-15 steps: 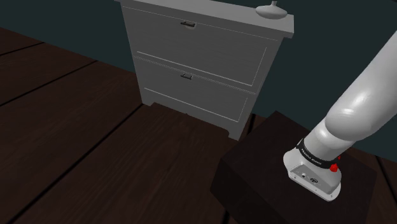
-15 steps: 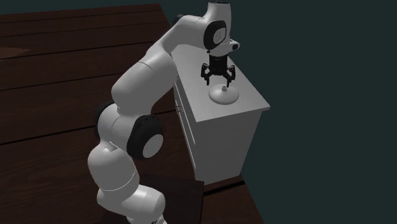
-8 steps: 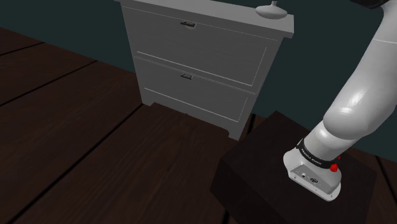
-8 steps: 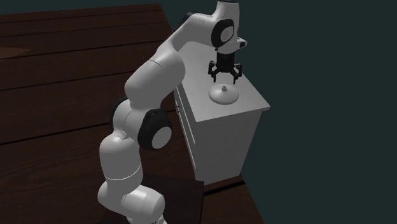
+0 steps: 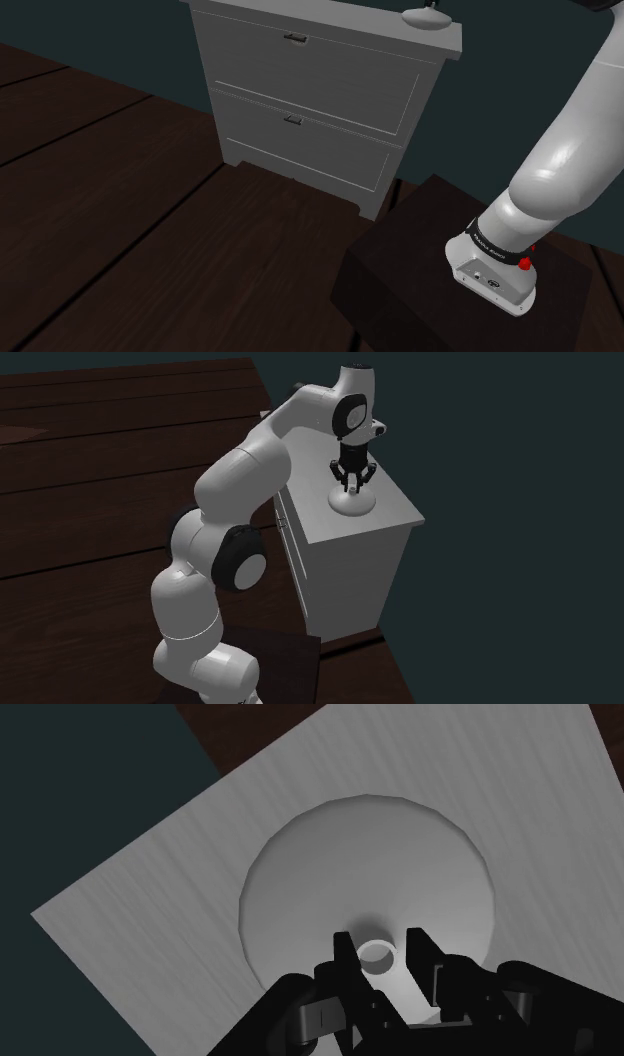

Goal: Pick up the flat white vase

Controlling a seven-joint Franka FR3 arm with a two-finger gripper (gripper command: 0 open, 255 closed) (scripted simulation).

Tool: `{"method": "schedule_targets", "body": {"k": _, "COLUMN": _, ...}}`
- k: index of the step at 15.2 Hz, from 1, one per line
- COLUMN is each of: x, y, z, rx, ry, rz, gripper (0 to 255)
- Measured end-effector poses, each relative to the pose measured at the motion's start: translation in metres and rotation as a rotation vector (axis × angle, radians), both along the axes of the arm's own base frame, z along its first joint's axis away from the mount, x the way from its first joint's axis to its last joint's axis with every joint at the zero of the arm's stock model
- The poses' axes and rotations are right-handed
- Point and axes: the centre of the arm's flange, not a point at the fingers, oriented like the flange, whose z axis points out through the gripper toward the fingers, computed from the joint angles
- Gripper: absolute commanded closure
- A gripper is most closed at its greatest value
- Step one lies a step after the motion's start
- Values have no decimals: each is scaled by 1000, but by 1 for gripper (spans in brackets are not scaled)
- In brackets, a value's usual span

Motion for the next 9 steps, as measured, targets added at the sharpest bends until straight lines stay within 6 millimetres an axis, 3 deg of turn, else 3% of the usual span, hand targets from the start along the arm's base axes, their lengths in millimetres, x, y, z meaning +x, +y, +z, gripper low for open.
{"method": "schedule_targets", "body": {"k": 9, "x": 0, "y": -1, "z": 6, "rx": 0, "ry": 1, "rz": 0, "gripper": 255}}
